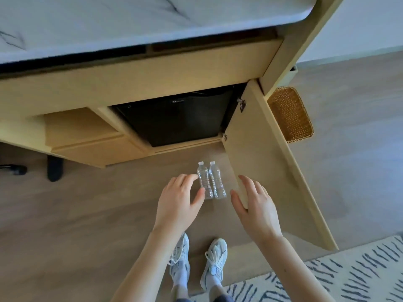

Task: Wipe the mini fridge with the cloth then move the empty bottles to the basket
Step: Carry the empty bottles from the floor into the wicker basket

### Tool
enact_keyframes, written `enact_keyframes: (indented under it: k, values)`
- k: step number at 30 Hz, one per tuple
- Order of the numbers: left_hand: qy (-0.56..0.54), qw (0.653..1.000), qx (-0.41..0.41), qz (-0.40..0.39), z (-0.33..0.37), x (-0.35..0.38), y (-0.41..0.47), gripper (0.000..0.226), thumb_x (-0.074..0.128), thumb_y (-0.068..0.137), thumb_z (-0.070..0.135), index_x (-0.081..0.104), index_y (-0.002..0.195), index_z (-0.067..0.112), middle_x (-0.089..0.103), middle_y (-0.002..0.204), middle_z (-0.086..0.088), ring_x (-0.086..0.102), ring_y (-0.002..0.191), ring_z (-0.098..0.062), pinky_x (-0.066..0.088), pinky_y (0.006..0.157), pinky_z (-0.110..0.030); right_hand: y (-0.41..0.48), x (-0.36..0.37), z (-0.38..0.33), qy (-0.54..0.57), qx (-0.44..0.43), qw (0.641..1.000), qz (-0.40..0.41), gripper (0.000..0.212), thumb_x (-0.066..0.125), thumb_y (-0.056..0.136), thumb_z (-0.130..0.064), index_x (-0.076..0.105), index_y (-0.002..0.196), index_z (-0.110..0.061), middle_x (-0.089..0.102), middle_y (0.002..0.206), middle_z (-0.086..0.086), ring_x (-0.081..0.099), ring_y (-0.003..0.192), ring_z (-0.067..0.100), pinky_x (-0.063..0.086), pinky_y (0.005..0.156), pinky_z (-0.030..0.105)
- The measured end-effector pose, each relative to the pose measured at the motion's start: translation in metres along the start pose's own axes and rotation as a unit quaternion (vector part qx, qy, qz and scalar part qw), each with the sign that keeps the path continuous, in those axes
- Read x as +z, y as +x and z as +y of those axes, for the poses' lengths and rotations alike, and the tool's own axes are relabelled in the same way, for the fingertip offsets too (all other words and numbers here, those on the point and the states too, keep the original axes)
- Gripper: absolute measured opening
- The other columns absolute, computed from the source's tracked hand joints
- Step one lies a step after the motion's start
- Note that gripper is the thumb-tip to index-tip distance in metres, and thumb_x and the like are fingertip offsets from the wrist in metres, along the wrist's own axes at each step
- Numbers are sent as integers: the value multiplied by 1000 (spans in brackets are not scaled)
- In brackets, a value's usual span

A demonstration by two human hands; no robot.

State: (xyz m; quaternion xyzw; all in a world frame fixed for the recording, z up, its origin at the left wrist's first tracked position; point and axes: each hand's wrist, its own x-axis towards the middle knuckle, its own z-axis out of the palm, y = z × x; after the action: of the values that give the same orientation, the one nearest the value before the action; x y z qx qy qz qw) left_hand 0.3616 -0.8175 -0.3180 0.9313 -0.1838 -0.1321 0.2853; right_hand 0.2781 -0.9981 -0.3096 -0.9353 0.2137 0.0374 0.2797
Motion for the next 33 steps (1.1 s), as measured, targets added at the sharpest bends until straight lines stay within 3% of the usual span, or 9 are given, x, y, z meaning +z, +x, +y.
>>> enact_keyframes:
  k: [4,7,10,15,23,26,28,31,33]
  values:
    - [8,1000,-22,-18,-90,116,54,34,62,92,35,61,122,19,65,111,2,58,103,-24,51,84,-39,51,121,71,9,10,1000,6,44,64,95,-28,57,134,-8,66,118,12,63,106,33,53,86,41]
    - [17,998,-39,-44,-158,206,86,39,57,94,40,57,129,22,62,122,2,55,110,-24,48,91,-39,83,215,130,-11,-6,1000,24,40,68,92,-23,62,127,-4,69,104,13,66,90,35,54,74,40]
    - [37,997,-1,-65,-219,293,108,38,59,94,37,60,126,17,62,123,-1,56,112,-26,50,90,-38,106,303,189,-45,-24,998,22,39,68,89,-25,64,122,-3,69,95,14,67,80,36,56,66,40]
    - [44,994,3,-99,-297,405,122,44,57,94,42,54,132,20,60,125,4,54,116,-20,47,90,-33,127,415,271,-66,11,997,-37,50,65,94,-32,54,137,-7,66,116,12,63,102,34,52,81,40]
    - [-119,971,-167,-121,-311,476,119,82,59,83,60,18,147,29,57,129,0,57,116,-18,49,90,-32,152,467,308,-25,107,991,-70,74,53,93,-53,24,154,-22,53,138,8,54,122,29,46,92,40]
    - [-157,961,-194,-122,-306,492,123,80,59,83,61,20,144,26,64,102,13,63,94,-7,44,64,-16,156,477,312,5,124,989,-75,74,51,93,-55,25,153,-21,53,142,9,54,125,30,45,92,38]
    - [-168,958,-203,-116,-301,500,125,69,60,83,59,27,136,30,62,95,13,62,85,-7,37,55,-15,157,483,313,26,136,988,-67,75,50,90,-57,29,151,-19,55,141,10,54,125,31,44,89,36]
    - [-208,947,-225,-95,-296,506,126,51,64,81,53,35,120,38,63,103,10,63,86,-7,42,59,-20,154,487,314,46,151,986,-44,71,56,90,-54,36,147,-18,59,134,11,57,122,29,38,83,30]
    - [-224,944,-227,-81,-293,500,120,52,67,82,50,38,122,36,61,109,9,62,91,-9,45,67,-23,147,481,310,53,149,987,-33,68,59,90,-52,38,146,-19,61,130,9,58,119,26,37,82,27]
